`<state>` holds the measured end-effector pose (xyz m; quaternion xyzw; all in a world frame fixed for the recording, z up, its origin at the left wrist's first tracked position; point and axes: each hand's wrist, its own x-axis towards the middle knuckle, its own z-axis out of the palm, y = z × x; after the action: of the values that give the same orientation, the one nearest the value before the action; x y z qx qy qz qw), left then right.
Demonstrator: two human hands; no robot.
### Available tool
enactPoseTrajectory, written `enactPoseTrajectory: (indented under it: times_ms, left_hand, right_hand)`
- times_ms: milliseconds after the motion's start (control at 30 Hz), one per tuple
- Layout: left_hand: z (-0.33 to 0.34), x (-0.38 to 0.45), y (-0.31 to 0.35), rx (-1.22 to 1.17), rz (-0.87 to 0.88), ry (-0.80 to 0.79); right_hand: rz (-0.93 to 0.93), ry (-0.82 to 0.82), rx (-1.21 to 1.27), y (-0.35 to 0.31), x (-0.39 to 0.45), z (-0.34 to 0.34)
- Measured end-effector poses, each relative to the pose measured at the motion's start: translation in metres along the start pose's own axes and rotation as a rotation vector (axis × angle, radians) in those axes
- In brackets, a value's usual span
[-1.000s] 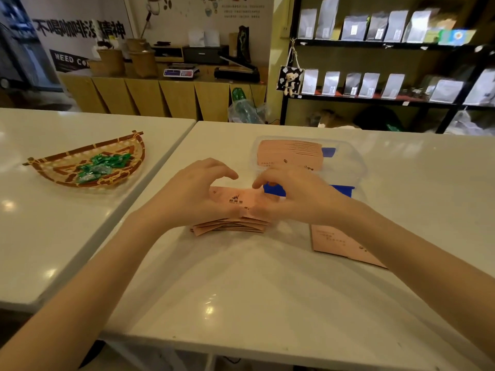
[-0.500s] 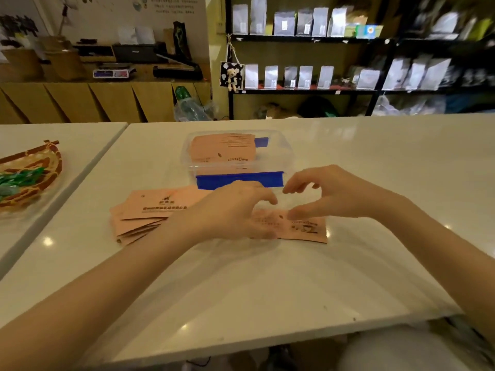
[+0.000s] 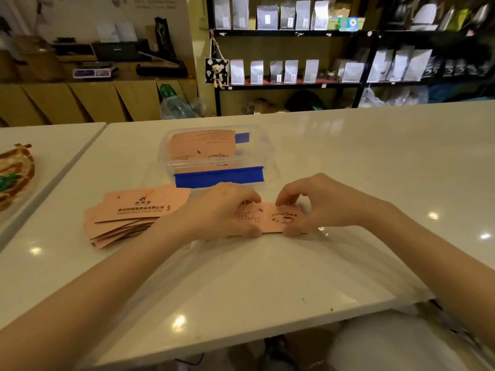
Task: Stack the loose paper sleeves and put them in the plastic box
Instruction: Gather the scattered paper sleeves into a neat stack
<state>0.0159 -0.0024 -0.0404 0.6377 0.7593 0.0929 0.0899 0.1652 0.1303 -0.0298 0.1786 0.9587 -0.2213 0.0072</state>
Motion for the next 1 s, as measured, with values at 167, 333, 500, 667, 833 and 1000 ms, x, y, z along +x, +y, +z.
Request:
enactPoseTrajectory:
  times_ms: [167, 333, 500, 667, 833, 1000]
  left_hand:
    - [-0.023, -0.016, -0.002, -0.089, 0.002, 0.155]
    - [-0.04, -0.037, -0.024, -0.09, -0.068, 0.258]
    - [-0.057, -0.069, -0.05, -0.109, -0.138, 0.337]
    - [-0.064, -0.092, -0.075, -0.097, -0.247, 0.33]
    - [-0.058, -0.111, -0.103, -0.16, -0.343, 0.321]
    - [-0.05, -0.121, -0.115, -0.174, -0.38, 0.32]
  right_hand:
    - [-0.105, 0.054, 0.037, -0.014, 0.007, -0.011]
    - [-0.218, 0.077, 0.008, -0.038, 0.029, -0.016]
    - [-0.349, 0.086, 0.002, -0.068, 0.054, -0.011]
    - [-0.448, 0.084, -0.051, -0.098, 0.077, 0.002]
    - [-0.508, 0.116, -0.145, -0.122, 0.091, 0.014]
    - [-0.523, 0.057, -0.176, -0.13, 0.098, 0.028]
